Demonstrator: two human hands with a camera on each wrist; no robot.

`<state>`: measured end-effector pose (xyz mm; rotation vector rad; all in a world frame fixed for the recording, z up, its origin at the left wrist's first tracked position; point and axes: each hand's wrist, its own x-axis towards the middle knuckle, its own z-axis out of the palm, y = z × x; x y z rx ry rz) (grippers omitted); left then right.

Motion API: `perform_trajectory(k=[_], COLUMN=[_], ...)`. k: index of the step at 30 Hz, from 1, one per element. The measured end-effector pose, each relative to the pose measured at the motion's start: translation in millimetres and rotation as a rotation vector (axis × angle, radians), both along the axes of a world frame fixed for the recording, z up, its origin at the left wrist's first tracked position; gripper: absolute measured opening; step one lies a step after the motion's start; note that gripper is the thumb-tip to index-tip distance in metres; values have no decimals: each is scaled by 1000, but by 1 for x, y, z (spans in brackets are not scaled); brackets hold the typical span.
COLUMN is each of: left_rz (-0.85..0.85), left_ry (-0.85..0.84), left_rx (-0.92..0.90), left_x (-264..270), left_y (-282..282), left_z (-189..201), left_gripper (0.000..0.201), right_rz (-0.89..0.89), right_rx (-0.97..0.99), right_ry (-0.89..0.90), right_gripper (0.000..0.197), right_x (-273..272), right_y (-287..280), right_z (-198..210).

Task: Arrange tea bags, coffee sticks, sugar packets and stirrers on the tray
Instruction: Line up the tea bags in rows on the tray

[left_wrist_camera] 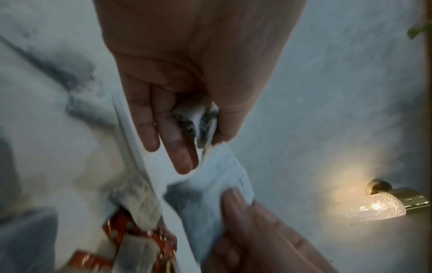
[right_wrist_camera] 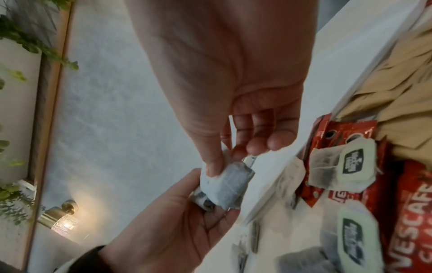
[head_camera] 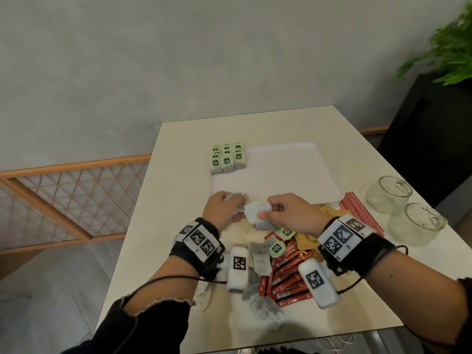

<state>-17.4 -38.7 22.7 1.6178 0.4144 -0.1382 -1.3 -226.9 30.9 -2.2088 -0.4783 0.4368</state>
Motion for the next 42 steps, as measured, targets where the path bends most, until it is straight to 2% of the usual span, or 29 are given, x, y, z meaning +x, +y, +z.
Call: perform_trajectory(k=[5, 8, 10, 14, 17, 21, 26, 28, 32, 36, 39, 42], left_rz=[3, -80, -140, -54, 27, 54, 9, -22, -43, 26, 52, 55], left_ry=[53, 69, 51, 37, 17, -29, -102, -108, -104, -70, -20, 6], left_rx=[-193, -331, -288, -198, -194, -103, 64, 49, 33, -12, -82, -111], left_x=[-1, -1, 0, 8, 15, 20, 27, 29, 38, 53, 64, 75], left_y=[-16, -17, -18, -18, -16, -21, -31, -33, -31, -23, -17, -11], left_z=[-9, -7, -7, -8, -10, -10, -7, -4, 1, 4, 5, 7], left_gripper=[34, 35, 34, 32, 27, 23, 9, 7, 16, 23, 19, 23], right_rz=[-60, -95, -110, -168, -218, -302, -282, -265, -267, -255, -271, -356], right_rx=[35, 42, 46, 90, 15, -60, -59, -13, 81, 140, 179, 227], right_ry=[28, 37, 57, 127, -6, -173, -203, -191, -117, -47, -37, -6], right_gripper=[40, 40, 37, 39, 47, 35, 29, 31, 40, 23, 8, 23], right_x=[13, 20, 24, 28, 34, 45, 50, 52, 60, 74, 87, 105], right_y=[-2, -6, -7, -7, -7, -8, 4, 10, 19, 23, 26, 30], right_z=[-7, -8, -7, 2, 7, 7, 6, 7, 14, 18, 12, 1])
